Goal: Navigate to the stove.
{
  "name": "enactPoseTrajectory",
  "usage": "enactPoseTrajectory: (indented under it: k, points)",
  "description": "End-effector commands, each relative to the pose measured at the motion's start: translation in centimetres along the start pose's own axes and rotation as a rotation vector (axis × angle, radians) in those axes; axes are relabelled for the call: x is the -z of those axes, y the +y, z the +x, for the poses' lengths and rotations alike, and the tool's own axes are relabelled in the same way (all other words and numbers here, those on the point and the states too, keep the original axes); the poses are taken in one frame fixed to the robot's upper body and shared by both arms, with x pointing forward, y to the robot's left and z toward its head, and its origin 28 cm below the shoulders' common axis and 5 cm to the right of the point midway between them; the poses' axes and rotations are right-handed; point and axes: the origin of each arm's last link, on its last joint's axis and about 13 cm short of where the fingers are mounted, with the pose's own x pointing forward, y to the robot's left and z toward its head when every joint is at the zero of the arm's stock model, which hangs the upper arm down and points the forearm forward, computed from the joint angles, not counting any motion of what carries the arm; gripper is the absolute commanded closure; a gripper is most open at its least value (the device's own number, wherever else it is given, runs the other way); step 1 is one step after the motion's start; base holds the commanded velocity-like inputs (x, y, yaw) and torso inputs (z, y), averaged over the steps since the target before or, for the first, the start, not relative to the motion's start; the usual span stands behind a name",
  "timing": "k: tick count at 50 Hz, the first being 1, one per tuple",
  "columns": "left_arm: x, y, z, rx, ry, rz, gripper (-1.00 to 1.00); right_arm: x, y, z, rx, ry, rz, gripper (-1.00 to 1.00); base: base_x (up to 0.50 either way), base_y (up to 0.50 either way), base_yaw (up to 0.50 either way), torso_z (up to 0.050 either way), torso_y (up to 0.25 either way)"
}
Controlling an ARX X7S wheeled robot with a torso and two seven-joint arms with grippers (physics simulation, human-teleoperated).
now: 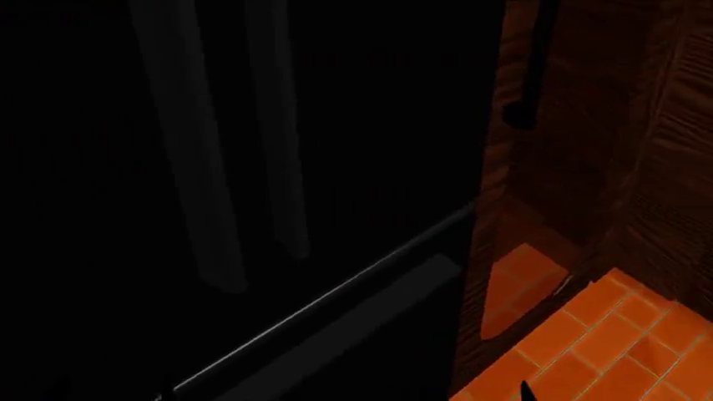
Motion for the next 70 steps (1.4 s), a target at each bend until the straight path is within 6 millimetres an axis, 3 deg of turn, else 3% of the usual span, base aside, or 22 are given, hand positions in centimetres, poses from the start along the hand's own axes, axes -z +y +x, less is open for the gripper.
enactPoseTrajectory:
  k: [1, 70]
  points:
    - [-0.02, -0.02, -0.04, 0.001, 0.000, -0.001, -1.00, -0.05, 0.00, -0.06, 0.001, 0.002, 0.001, -1.00, 0.00, 0.00, -0.50, 0.000, 0.000]
    - [-0.02, 0.03, -0.12, -0.003, 0.007, -0.008, -1.00, 0.03, -0.11, -0.04, 0.007, 0.023, 0.015, -1.00, 0.00, 0.00, -0.50, 0.000, 0.000]
